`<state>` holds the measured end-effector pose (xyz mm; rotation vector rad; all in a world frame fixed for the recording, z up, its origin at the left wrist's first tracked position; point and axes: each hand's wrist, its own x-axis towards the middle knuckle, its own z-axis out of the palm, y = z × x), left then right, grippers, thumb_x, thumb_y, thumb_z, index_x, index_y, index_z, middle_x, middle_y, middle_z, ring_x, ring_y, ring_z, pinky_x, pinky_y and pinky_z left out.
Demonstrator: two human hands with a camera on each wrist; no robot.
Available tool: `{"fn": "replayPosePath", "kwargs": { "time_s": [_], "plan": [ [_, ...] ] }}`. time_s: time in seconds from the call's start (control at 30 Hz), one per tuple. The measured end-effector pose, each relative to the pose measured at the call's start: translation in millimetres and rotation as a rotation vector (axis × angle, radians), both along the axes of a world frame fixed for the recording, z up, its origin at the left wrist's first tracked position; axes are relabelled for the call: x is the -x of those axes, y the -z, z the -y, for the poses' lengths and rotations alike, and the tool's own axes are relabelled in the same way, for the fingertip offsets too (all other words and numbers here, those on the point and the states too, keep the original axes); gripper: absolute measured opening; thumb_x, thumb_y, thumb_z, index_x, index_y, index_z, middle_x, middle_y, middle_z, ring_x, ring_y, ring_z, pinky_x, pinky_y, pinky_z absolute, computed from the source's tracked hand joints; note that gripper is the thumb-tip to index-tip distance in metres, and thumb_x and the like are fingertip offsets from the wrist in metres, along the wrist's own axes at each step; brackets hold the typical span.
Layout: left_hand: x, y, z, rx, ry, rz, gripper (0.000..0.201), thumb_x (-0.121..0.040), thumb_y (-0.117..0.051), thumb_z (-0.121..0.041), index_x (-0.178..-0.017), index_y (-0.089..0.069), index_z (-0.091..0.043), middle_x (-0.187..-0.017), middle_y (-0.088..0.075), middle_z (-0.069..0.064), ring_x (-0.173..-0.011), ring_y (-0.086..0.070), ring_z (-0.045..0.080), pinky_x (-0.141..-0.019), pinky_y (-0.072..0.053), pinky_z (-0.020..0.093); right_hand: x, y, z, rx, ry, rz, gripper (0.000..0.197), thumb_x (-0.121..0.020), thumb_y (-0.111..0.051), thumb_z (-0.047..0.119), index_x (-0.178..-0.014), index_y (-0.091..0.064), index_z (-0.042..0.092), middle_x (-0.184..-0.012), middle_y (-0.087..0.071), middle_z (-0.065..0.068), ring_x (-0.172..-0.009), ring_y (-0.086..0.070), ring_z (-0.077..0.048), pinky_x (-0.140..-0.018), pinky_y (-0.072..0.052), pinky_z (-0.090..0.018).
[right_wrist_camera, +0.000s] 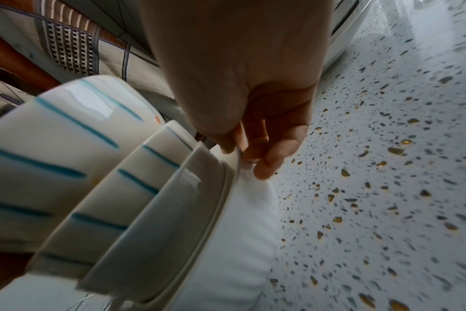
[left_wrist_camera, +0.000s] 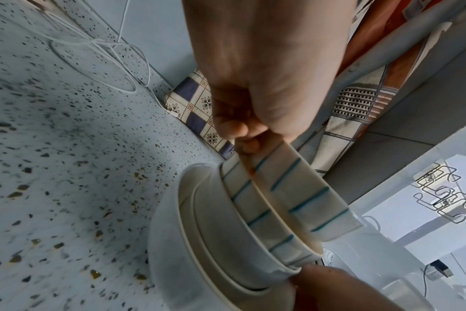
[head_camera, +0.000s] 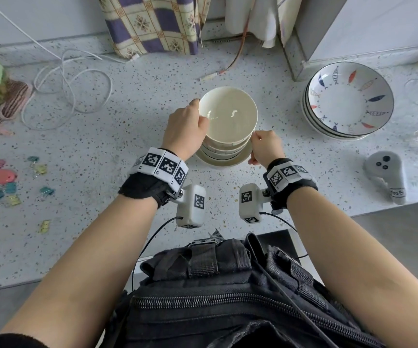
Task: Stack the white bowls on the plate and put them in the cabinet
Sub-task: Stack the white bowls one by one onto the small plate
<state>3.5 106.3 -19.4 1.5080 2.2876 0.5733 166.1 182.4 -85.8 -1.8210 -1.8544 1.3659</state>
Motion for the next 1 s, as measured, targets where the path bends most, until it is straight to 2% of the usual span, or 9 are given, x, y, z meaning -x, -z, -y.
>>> {"fn": "replayPosePath", "kwargs": {
  "time_s": [0.27,0.4,0.53,0.7,0.8,0.83,0.9,0.93,1.0],
  "plan": [
    [-3.9,2.8,3.7,0.019,0.015,-0.07,0.028,-0.094,-0.037,-0.011,-0.11,-0.052,0.005,-0.095,-0.067,0.026,-0.08,-0.057,0.035,-0.066,-0.032,0.033,-0.9,1.0,-0.5,-0.03,-0.026,0.013,0.04,-0.097,-0.034,0.018,-0.059,-0.045,0.014,-0.055,-0.049,-0.006,-0.041,-0.056,-0.021,-0.05,-0.051,-0.033],
    [-4.8,4.0,4.4,0.02,0.011,-0.092,0.026,-0.094,-0.038,-0.011,-0.106,-0.053,0.006,-0.081,-0.059,0.019,-0.071,-0.044,0.026,-0.064,-0.03,0.031,-0.5,-0.5,0.4,-0.029,-0.022,0.018,0.04,-0.097,-0.034,0.019,-0.058,-0.045,0.014,-0.055,-0.051,-0.006,-0.042,-0.057,-0.022,-0.058,-0.056,-0.04],
    [-4.6,8.8,4.6,0.017,0.002,-0.079,0.025,-0.093,-0.037,-0.011,-0.102,-0.053,0.005,-0.073,-0.048,0.011,-0.068,-0.044,0.026,-0.062,-0.031,0.032,-1.6,-1.4,1.1,-0.013,-0.027,0.016,0.038,-0.097,-0.034,0.021,-0.064,-0.051,0.012,-0.058,-0.054,-0.008,-0.043,-0.058,-0.022,-0.061,-0.058,-0.043],
    [-0.6,12.6,5.6,-0.015,-0.022,0.012,0.027,-0.094,-0.037,-0.015,-0.107,-0.054,0.002,-0.076,-0.056,0.014,-0.078,-0.058,0.034,-0.061,-0.037,0.033,-4.2,-5.6,3.7,0.069,-0.041,0.015,0.043,-0.096,-0.037,0.036,-0.08,-0.059,0.002,-0.082,-0.063,-0.014,-0.047,-0.061,-0.019,-0.058,-0.056,-0.035],
    [0.4,10.7,7.6,-0.046,-0.082,0.096,0.04,-0.1,-0.034,-0.026,-0.129,-0.05,-0.004,-0.101,-0.068,0.018,-0.096,-0.062,0.033,-0.078,-0.048,0.038,-6.2,-4.7,4.4,0.216,0.017,-0.061,0.035,-0.093,-0.044,0.04,-0.079,-0.056,0.01,-0.103,-0.069,-0.02,-0.059,-0.072,-0.026,-0.079,-0.058,-0.042],
    [1.6,12.0,8.6,-0.055,-0.114,0.121,0.043,-0.101,-0.032,-0.03,-0.132,-0.048,-0.006,-0.107,-0.068,0.019,-0.1,-0.062,0.033,-0.083,-0.048,0.039,-5.9,-6.0,4.5,0.251,0.027,-0.083,0.03,-0.093,-0.046,0.036,-0.081,-0.054,0.009,-0.103,-0.067,-0.024,-0.059,-0.073,-0.021,-0.08,-0.057,-0.036],
    [6.4,18.1,11.3,-0.064,-0.176,0.158,0.043,-0.102,-0.029,-0.031,-0.131,-0.048,-0.007,-0.111,-0.067,0.019,-0.104,-0.061,0.033,-0.088,-0.047,0.04,-3.7,-7.1,4.6,0.23,-0.023,-0.055,0.023,-0.095,-0.046,0.023,-0.082,-0.052,0.005,-0.085,-0.063,-0.022,-0.051,-0.068,-0.005,-0.06,-0.054,-0.014],
    [9.7,22.7,13.5,-0.058,-0.203,0.17,0.042,-0.102,-0.028,-0.031,-0.129,-0.05,-0.007,-0.111,-0.067,0.019,-0.105,-0.06,0.034,-0.089,-0.047,0.04,-1.3,-4.7,4.5,0.209,-0.036,-0.056,0.022,-0.095,-0.043,0.02,-0.087,-0.053,0.002,-0.084,-0.064,-0.016,-0.058,-0.069,-0.005,-0.055,-0.052,-0.013],
    [16.7,34.1,19.5,-0.024,-0.229,0.196,0.039,-0.102,-0.029,-0.028,-0.125,-0.052,-0.006,-0.106,-0.068,0.021,-0.099,-0.062,0.036,-0.086,-0.046,0.039,2.8,-4.7,5.2,0.181,-0.042,-0.064,0.028,-0.094,-0.04,0.018,-0.103,-0.057,-0.002,-0.097,-0.067,-0.015,-0.087,-0.07,-0.025,-0.075,-0.058,-0.033]
  ]
}}
